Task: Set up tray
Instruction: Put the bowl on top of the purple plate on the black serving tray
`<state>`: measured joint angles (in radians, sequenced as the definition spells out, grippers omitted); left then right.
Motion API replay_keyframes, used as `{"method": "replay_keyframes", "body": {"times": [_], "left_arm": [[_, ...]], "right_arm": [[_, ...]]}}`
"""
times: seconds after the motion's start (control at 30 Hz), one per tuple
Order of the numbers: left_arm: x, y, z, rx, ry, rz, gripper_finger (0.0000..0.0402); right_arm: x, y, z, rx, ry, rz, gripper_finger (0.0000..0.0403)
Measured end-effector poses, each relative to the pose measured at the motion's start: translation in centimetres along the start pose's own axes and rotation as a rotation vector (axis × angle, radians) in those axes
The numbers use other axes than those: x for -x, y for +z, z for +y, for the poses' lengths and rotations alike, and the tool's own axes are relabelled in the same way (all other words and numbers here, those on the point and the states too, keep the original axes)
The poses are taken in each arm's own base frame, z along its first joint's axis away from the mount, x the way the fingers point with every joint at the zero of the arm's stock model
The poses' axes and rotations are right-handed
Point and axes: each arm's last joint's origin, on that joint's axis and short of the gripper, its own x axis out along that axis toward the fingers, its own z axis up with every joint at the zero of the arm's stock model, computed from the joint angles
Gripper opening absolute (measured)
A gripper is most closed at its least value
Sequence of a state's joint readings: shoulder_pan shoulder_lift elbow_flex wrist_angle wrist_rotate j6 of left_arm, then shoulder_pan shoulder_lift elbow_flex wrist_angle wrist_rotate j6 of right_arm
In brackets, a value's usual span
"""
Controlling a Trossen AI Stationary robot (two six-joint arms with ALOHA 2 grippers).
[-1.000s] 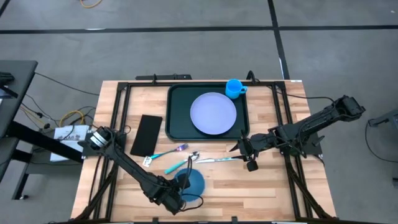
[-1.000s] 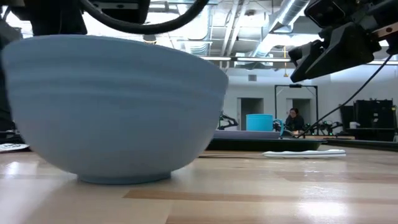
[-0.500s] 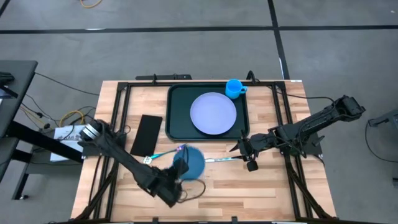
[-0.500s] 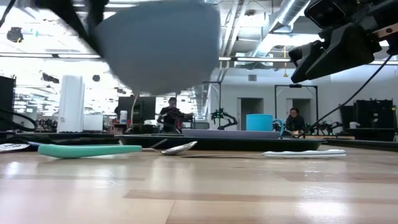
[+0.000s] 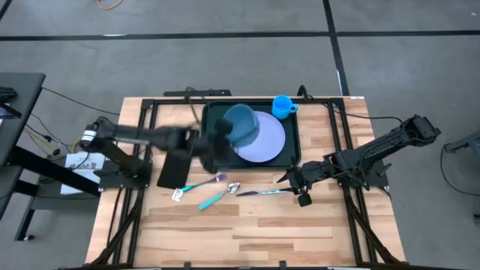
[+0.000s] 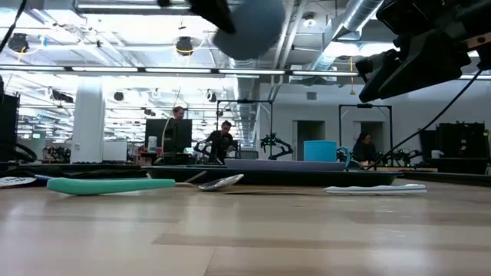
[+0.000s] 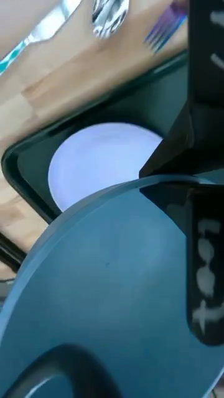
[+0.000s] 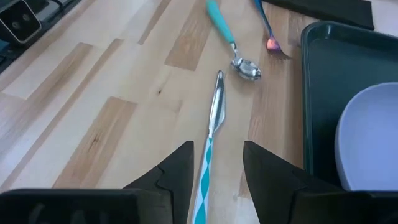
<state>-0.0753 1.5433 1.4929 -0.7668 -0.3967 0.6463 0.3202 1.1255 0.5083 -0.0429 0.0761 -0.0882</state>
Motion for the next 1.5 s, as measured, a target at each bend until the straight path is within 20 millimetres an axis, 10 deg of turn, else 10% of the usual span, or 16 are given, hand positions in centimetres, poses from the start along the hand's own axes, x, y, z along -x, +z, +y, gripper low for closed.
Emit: {"method": "replay_keyframes", "body": {"times": [0.47,0.73,1.5], "left_arm": [[-15.2,-5.1,5.7,-0.052,-0.229,0.060,0.0000],[-19.9,-3.8,5.6,-0.110,-0.417,0.127,0.0000],[-20.9,-1.5,3.2,-0.239,-0.511,0.257,0.0009]], "right_arm": [[0.5,-1.1,0.5,-0.039,0.022,0.116,0.0131],[0.6,-1.3,1.2,-0.062,0.045,0.146,0.0131],[0.8,-1.5,2.2,-0.093,0.075,0.168,0.0131]]}}
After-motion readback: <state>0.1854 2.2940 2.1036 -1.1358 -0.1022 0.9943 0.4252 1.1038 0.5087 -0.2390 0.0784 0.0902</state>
